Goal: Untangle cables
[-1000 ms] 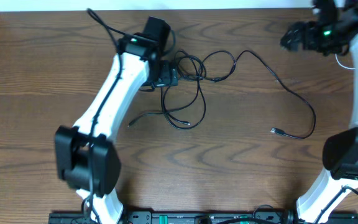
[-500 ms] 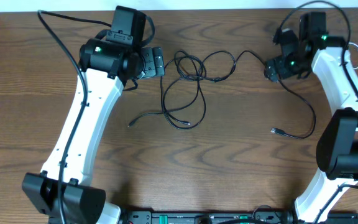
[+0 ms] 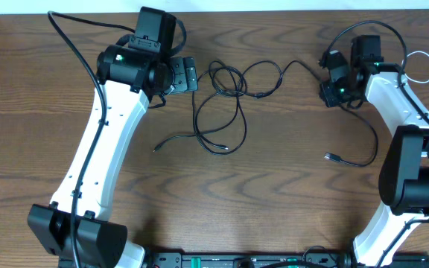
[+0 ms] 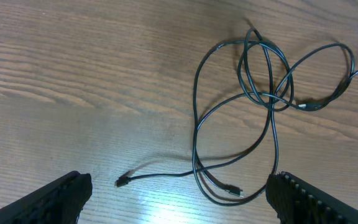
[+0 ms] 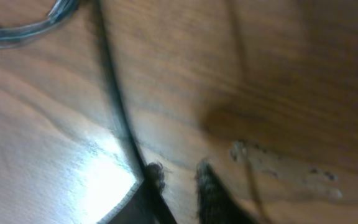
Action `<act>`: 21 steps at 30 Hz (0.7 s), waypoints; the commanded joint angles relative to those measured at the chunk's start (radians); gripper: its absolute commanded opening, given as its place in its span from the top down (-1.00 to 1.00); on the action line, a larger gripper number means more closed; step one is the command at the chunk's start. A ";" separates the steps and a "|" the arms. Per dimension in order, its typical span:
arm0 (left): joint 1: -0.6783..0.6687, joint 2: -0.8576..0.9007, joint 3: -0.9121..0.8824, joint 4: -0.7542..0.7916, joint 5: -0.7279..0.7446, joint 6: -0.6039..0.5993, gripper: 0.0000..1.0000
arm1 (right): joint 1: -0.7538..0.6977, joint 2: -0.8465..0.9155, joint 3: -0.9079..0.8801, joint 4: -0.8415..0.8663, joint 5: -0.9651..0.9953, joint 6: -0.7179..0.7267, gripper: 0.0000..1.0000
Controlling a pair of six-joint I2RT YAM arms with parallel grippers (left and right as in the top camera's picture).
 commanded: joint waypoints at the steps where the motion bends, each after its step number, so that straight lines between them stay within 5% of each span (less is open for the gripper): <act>1: 0.001 0.000 0.001 -0.002 -0.009 0.013 -0.91 | 0.005 -0.019 0.047 0.000 -0.101 0.109 0.98; 8: 0.001 0.000 0.001 0.002 -0.009 0.012 -0.91 | 0.031 -0.135 0.226 -0.010 -0.421 0.220 0.98; 21: 0.002 0.000 0.001 0.012 -0.009 0.012 -0.91 | 0.115 -0.358 0.355 0.027 -0.591 0.352 0.98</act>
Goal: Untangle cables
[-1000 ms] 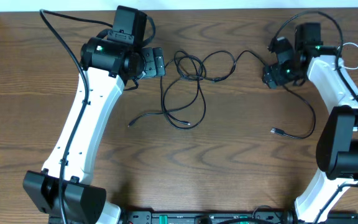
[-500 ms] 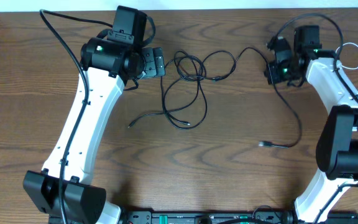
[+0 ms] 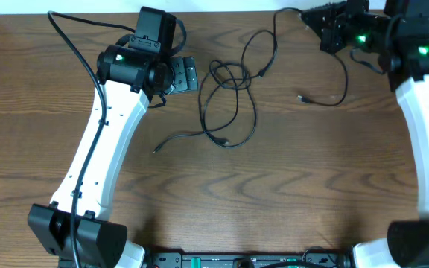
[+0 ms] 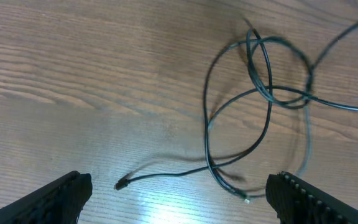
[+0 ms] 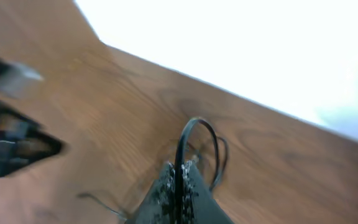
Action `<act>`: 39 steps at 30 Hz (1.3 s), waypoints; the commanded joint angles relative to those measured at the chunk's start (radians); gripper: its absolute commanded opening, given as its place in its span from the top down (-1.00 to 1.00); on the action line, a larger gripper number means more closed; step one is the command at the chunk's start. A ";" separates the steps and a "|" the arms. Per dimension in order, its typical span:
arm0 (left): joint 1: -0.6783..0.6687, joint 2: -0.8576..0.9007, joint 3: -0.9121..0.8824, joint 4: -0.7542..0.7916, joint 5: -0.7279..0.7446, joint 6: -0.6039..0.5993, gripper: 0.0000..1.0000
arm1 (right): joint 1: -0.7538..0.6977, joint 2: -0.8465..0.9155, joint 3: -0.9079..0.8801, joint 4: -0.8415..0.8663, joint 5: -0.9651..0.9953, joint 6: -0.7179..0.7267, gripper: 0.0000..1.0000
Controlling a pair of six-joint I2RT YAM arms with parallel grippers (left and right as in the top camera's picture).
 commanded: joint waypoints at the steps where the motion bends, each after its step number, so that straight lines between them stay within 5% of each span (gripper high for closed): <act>1: 0.002 0.000 0.001 0.011 -0.009 0.012 -0.91 | 0.026 -0.034 0.008 0.027 -0.130 0.073 0.98; 7: 0.002 0.000 -0.012 0.023 0.082 0.042 -0.91 | 0.063 -0.074 0.008 0.050 -0.091 0.090 0.98; 17: -0.006 0.037 -0.168 0.185 0.626 0.439 -0.69 | 0.008 -0.069 0.008 0.027 -0.077 0.146 0.98; 27: -0.088 0.045 -0.332 0.587 0.624 0.469 -0.72 | -0.009 -0.069 0.008 -0.014 -0.077 0.145 0.98; 32: -0.130 0.076 -0.335 0.626 0.600 0.650 -0.71 | -0.010 -0.069 0.008 -0.015 -0.077 0.146 0.98; 39: -0.137 0.151 -0.335 0.707 0.529 0.679 -0.70 | -0.010 -0.069 0.008 -0.018 -0.077 0.145 0.98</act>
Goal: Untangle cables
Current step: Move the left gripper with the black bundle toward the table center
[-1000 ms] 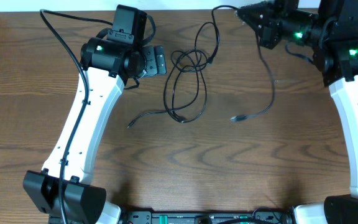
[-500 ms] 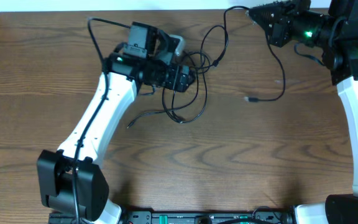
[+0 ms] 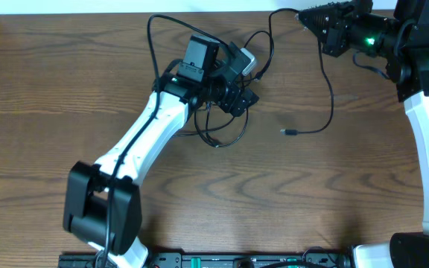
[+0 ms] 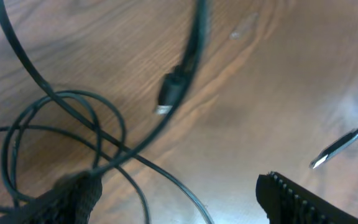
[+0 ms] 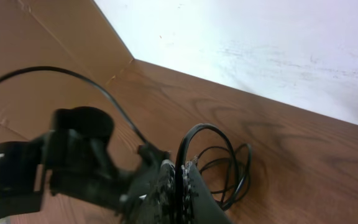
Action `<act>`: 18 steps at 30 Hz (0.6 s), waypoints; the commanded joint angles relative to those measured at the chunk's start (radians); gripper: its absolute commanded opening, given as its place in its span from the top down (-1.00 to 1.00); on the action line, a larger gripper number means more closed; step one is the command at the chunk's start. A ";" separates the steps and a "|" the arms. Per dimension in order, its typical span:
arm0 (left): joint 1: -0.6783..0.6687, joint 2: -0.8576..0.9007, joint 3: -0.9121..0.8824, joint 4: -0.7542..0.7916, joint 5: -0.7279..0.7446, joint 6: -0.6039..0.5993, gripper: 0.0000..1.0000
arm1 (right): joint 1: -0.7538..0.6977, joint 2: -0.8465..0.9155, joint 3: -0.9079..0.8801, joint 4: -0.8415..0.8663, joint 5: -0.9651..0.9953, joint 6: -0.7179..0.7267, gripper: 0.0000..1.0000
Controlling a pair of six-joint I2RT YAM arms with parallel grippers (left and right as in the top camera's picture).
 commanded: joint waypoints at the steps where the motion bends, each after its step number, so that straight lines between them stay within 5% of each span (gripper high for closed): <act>1: 0.005 0.053 -0.003 0.073 -0.035 0.060 -0.70 | -0.007 -0.018 0.008 -0.006 -0.007 0.011 0.98; 8: 0.000 0.137 -0.003 0.201 -0.033 0.060 -0.60 | -0.007 -0.018 0.008 -0.016 -0.007 0.004 0.98; 15: 0.000 0.171 -0.004 0.193 -0.031 0.060 0.79 | -0.011 -0.019 0.008 0.020 -0.007 0.005 0.98; 18: 0.009 0.171 -0.004 0.192 -0.031 0.058 0.85 | -0.040 -0.022 0.008 0.142 -0.093 0.073 0.98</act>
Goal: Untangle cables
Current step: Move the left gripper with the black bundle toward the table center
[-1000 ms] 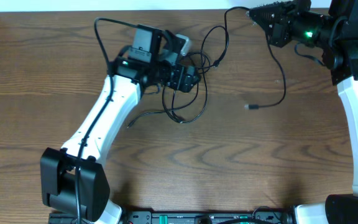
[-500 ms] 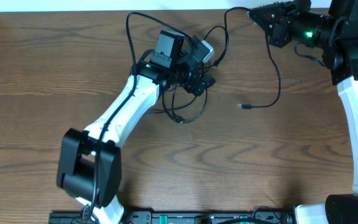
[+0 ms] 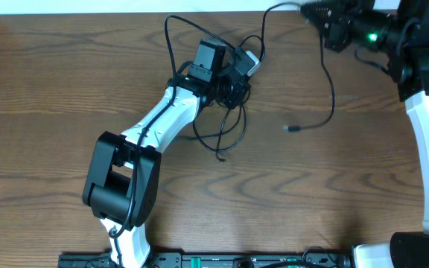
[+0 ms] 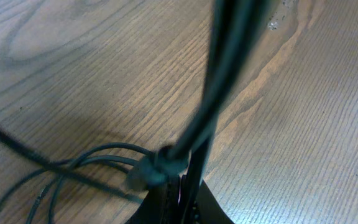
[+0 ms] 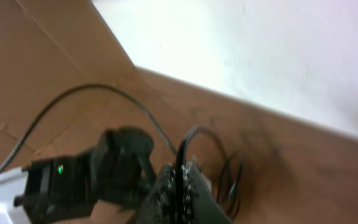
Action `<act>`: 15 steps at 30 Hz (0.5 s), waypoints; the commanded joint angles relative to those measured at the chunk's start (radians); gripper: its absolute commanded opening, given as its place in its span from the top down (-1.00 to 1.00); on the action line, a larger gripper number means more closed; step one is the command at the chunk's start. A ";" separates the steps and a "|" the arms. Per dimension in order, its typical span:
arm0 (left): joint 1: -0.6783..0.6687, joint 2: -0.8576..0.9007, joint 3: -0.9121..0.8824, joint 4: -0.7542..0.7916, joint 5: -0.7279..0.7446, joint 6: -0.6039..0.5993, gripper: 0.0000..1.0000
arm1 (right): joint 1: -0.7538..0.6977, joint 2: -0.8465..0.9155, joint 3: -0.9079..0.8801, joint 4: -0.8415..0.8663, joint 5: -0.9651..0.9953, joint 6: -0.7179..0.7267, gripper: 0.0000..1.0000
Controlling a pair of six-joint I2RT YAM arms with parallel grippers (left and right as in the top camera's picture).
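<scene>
Black cables lie tangled point(image 3: 222, 130) on the wooden table at mid-back. My left gripper point(image 3: 238, 87) sits on top of the tangle. In the left wrist view that gripper point(image 4: 182, 194) is shut on a black strand point(image 4: 219, 81) that rises steeply from the jaws, beside a plug or knot point(image 4: 151, 169). My right gripper point(image 3: 315, 15) is raised at the back right. In its own view the right gripper point(image 5: 182, 183) is shut on a thin black cable. That cable point(image 3: 331, 82) hangs down to a free plug point(image 3: 292, 128) on the table.
The left arm's own black lead point(image 3: 171, 33) loops near the table's back edge. A white wall point(image 5: 278, 50) stands behind the table. The right arm's white links run along the right side. A dark rail point(image 3: 237, 260) lies at the front edge.
My left gripper was open over the tangle and is now shut on one strand. The tangle's lower loop has shifted slightly. The right gripper stays raised, shut on its cable.
First my left gripper was open to the left of the tangle and the right gripper was low on the cable at the right. Then the right gripper held that cable up at the back right. Later the left gripper was open over the tangle, and now grips it.
</scene>
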 commanded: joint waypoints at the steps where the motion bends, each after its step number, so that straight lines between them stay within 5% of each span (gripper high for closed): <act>1: 0.009 0.006 0.000 -0.003 -0.003 -0.003 0.85 | -0.055 -0.023 0.010 0.158 -0.147 0.127 0.98; 11: 0.009 0.006 0.000 -0.067 -0.033 -0.007 0.85 | -0.213 -0.029 0.010 0.544 -0.285 0.470 0.98; 15: 0.009 0.006 0.000 -0.081 -0.033 -0.007 0.85 | -0.232 -0.027 0.009 0.522 -0.313 0.476 0.98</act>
